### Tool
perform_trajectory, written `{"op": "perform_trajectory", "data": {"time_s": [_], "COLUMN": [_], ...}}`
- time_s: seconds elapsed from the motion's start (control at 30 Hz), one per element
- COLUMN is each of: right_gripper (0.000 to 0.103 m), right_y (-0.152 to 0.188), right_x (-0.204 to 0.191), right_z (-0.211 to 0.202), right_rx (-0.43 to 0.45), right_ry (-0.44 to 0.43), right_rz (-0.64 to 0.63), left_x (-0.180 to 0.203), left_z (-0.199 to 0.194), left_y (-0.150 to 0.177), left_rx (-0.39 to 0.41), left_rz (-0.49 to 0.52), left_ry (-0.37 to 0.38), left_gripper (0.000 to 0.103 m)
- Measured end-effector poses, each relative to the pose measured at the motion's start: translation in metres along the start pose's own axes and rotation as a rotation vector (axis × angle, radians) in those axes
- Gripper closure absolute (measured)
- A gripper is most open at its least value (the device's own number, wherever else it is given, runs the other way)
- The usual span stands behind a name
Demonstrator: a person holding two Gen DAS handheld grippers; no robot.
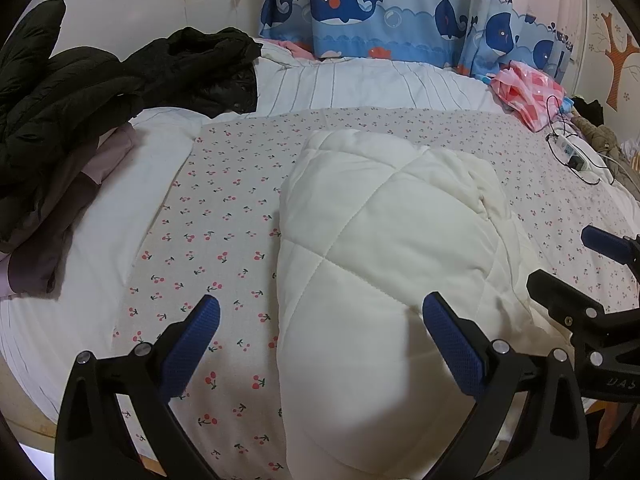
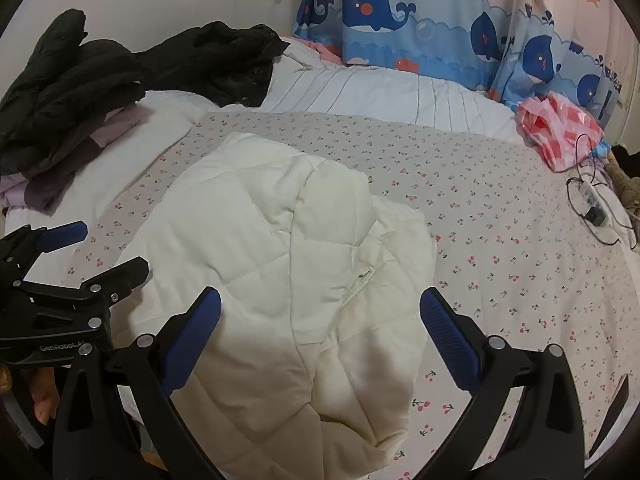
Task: Fold large clothes
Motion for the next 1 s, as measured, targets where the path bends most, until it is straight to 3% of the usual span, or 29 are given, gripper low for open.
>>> {"op": "perform_trajectory", "data": {"time_s": [0.7, 1.0], "right_gripper": [0.007, 0.007], "right_y": [-0.0025, -0.0045], "right_x": [0.0005, 0.0012], "right_z": [-0.0033, -0.004], "right_rx": [0.017, 0.021], "right_ry": [0.015, 0.016], "right_rz": [-0.007, -0.004], "left_x": [0.0027, 0.0052], "left_z": [-0.0006, -0.0059], "left_y": [-0.001, -0.0025], "left_rx": [0.01, 0.049], "left_rz": [-0.007, 0.005], "left_ry": [0.006, -0.016], "left_gripper": [0.006, 0.006]}}
Point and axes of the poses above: each gripper's, at about its wrist camera, not at the fingertips, and z roughly the way its jaws point, x to its right, y to its underside, the point moved 5 cm from there along z, roughly the way its jaws point, and after that the axes turned 7 degrees about -z, right-handed, at the moved point
